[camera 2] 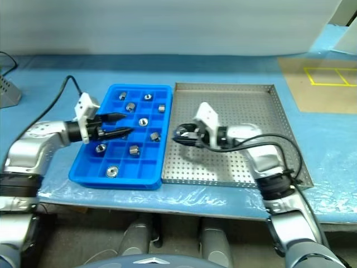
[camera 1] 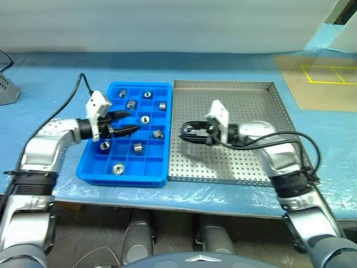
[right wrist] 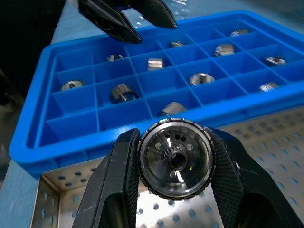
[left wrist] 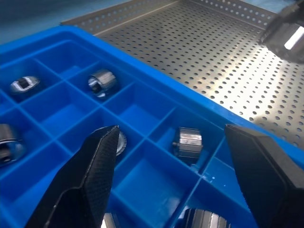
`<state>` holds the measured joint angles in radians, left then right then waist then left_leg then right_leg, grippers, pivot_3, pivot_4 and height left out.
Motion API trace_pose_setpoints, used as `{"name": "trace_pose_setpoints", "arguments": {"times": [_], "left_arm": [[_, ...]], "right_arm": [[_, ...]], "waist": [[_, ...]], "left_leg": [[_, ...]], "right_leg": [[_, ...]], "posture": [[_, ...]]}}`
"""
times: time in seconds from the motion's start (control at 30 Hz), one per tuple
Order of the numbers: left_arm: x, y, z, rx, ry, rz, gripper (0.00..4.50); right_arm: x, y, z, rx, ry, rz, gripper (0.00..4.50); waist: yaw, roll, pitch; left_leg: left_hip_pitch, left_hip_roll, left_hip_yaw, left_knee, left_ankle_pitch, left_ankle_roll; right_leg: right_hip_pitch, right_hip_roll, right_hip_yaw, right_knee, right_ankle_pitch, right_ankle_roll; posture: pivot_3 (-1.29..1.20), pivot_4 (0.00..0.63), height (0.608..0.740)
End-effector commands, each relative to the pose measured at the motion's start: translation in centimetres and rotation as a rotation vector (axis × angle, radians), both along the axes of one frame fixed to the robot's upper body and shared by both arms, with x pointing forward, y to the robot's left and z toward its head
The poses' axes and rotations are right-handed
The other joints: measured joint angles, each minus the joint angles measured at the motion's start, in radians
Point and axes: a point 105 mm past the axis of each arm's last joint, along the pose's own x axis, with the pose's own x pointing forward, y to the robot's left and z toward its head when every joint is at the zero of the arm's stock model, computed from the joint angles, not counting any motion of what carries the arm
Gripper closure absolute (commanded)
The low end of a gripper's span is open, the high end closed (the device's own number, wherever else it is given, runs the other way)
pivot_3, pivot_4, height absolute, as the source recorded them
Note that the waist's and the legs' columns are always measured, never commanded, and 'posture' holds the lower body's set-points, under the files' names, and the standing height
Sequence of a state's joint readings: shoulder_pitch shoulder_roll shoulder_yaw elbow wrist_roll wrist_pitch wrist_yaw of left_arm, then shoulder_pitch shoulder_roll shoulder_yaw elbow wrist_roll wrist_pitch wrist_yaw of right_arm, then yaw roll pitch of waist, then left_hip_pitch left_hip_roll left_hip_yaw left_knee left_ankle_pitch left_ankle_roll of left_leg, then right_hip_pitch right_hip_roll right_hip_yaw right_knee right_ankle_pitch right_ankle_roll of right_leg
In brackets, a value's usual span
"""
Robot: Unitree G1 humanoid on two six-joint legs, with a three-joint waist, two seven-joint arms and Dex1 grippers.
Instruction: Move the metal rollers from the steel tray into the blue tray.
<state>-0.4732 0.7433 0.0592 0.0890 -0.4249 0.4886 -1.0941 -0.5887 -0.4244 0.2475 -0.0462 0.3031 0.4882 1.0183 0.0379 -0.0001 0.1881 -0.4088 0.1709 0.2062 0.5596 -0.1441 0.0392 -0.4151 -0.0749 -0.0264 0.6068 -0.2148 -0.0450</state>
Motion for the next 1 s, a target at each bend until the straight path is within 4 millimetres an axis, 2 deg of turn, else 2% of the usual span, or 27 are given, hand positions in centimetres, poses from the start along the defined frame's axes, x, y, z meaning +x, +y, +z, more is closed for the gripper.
{"name": "trace_pose_setpoints", "arguments": {"times": [0.03, 0.2, 0.37, 0.47, 0.6, 0.77, 0.97, 1.0], "left_arm": [[-1.8, -0.2, 0.7, 0.023, -0.008, -0.068, 0.76], [-3.9, -0.4, 1.0, 0.043, 0.011, -0.104, 0.76], [-6.5, -0.8, 0.6, 0.043, 0.046, -0.116, 0.76], [-7.4, -0.9, 0.1, 0.038, 0.066, -0.096, 0.76], [-8.0, -1.2, -0.6, 0.035, 0.086, -0.086, 0.76], [-7.6, -1.5, -0.6, 0.024, 0.08, -0.07, 0.76], [-7.3, -1.8, -0.6, 0.014, 0.071, -0.071, 0.76], [-7.2, -1.8, -0.5, 0.011, 0.069, -0.073, 0.76]], "right_arm": [[-1.3, 2.1, 0.5, 0.015, -0.01, 0.125, 2.86], [-1.0, 2.9, 0.1, 0.022, 0.051, 0.176, 2.86], [-1.5, 3.6, -2.1, 0.003, 0.183, 0.235, 2.86], [-1.9, 3.8, -2.6, 0.014, 0.272, 0.264, 2.86], [-2.6, 4.3, -2.8, 0.017, 0.349, 0.308, 2.86], [-2.1, 4.9, -2.9, 0.016, 0.349, 0.3, 2.86], [-1.1, 4.4, -2.9, -0.002, 0.331, 0.245, 0.86], [-1.1, 4.2, -2.6, 0.01, 0.338, 0.246, 0.86]], "waist": [[0.01, 0.0, 0.0], [0.037, -0.001, 0.0], [0.048, -0.001, 0.0], [0.059, -0.001, 0.0], [0.069, -0.001, 0.0], [0.078, -0.001, 0.0], [0.086, -0.001, 0.0], [0.087, -0.001, 0.0]], "left_leg": [[-0.001, 0.0, 0.0, 0.0, 0.0, 0.0], [-0.002, 0.001, -0.001, 0.001, 0.001, -0.002], [0.004, 0.001, -0.001, 0.0, 0.001, -0.003], [0.005, 0.001, -0.001, -0.003, 0.002, -0.004], [0.005, 0.001, -0.001, -0.004, 0.003, -0.005], [0.005, 0.001, -0.001, -0.005, 0.003, -0.005], [0.005, 0.001, -0.001, -0.006, 0.004, -0.006], [0.005, 0.0, -0.001, -0.006, 0.004, -0.007]], "right_leg": [[-0.002, 0.0, 0.0, 0.0, 0.0, 0.0], [-0.002, 0.0, -0.001, 0.003, 0.0, -0.001], [0.003, 0.0, -0.001, 0.004, 0.0, -0.001], [0.003, 0.0, -0.001, 0.004, 0.0, -0.001], [0.002, 0.0, -0.001, 0.003, 0.0, -0.001], [0.002, 0.0, -0.001, 0.003, 0.0, -0.001], [0.002, 0.0, -0.001, 0.003, 0.0, -0.001], [0.002, 0.0, -0.001, 0.003, 0.0, -0.001]], "posture": [[-0.02, 0.15, 0.74], [0.06, 0.15, 0.74], [0.13, 0.15, 0.74], [0.16, 0.15, 0.74], [0.18, 0.15, 0.74], [0.19, 0.15, 0.74], [0.17, 0.15, 0.74], [0.16, 0.15, 0.74]]}}
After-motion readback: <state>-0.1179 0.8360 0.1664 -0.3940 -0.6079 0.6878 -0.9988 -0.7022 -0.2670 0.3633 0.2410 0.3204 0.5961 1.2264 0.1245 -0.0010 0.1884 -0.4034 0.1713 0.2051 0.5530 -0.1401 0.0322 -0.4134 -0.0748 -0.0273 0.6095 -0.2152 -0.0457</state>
